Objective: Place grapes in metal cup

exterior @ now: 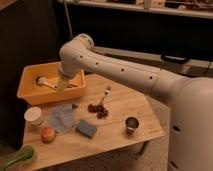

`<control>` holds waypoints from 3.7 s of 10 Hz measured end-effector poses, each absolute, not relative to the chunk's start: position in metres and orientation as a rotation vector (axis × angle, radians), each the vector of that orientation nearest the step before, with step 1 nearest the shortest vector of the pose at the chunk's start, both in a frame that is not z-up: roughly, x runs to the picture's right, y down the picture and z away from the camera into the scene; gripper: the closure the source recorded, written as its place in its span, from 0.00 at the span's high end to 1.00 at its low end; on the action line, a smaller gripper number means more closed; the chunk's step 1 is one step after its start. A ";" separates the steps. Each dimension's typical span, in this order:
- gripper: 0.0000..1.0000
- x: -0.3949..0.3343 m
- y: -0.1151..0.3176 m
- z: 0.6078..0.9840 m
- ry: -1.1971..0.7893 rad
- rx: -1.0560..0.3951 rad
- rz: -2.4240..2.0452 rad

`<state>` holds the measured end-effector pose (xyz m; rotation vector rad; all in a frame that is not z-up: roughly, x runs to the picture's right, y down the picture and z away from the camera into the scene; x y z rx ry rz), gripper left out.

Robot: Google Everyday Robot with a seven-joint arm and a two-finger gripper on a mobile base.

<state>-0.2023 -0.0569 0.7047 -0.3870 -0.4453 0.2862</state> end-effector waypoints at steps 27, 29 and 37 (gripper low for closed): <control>0.80 -0.039 0.038 0.607 -0.448 -0.364 0.591; 0.80 -0.022 0.039 0.633 -0.467 -0.341 0.582; 0.80 -0.008 0.042 0.668 -0.461 -0.313 0.553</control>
